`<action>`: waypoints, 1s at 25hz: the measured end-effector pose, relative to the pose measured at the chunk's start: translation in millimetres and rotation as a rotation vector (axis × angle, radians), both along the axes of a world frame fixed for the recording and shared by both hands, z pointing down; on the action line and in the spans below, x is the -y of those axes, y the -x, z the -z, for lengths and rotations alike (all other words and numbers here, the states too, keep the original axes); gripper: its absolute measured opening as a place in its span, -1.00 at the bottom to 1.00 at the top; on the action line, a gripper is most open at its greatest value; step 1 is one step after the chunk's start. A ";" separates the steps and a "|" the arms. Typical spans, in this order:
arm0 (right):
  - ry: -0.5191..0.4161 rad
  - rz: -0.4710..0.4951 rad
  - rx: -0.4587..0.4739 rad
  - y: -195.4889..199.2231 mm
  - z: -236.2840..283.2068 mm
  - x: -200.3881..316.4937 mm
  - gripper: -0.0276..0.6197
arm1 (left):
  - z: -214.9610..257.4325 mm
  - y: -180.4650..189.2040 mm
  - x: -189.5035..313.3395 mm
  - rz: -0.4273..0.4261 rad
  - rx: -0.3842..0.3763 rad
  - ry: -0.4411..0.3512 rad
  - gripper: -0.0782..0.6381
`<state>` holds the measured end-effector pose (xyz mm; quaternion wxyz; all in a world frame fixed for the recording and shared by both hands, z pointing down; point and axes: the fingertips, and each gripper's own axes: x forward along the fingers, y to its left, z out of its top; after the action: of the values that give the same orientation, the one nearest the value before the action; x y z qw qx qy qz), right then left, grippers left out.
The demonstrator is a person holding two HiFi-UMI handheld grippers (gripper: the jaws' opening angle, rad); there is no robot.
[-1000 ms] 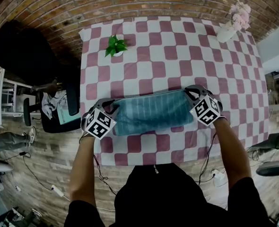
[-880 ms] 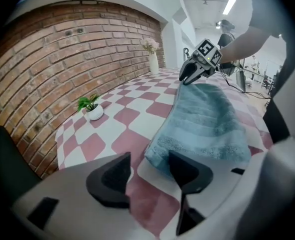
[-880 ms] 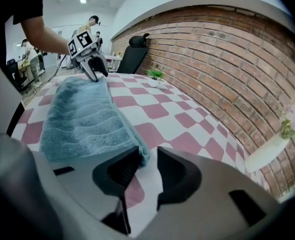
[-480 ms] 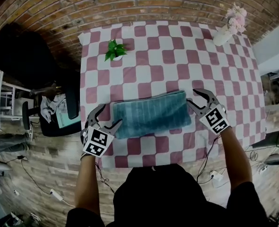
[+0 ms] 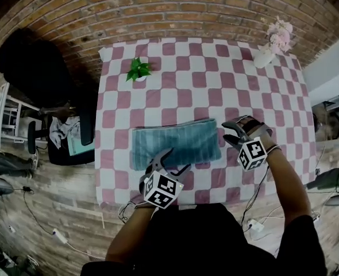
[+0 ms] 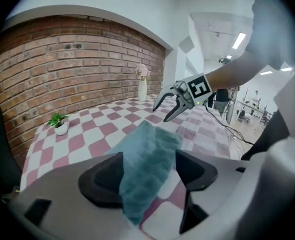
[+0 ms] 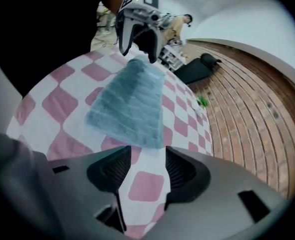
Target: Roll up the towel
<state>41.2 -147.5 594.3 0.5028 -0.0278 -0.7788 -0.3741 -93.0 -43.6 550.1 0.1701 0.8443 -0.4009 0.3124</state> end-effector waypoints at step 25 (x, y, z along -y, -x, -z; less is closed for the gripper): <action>-0.286 0.878 -0.231 27.3 -61.0 -3.5 -0.66 | -78.6 -148.1 32.3 0.128 0.277 0.111 -0.50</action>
<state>14.0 -144.0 655.3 0.3791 -0.3263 -0.5730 -0.6492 55.1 -76.0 628.8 0.1792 0.7549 -0.4558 0.4362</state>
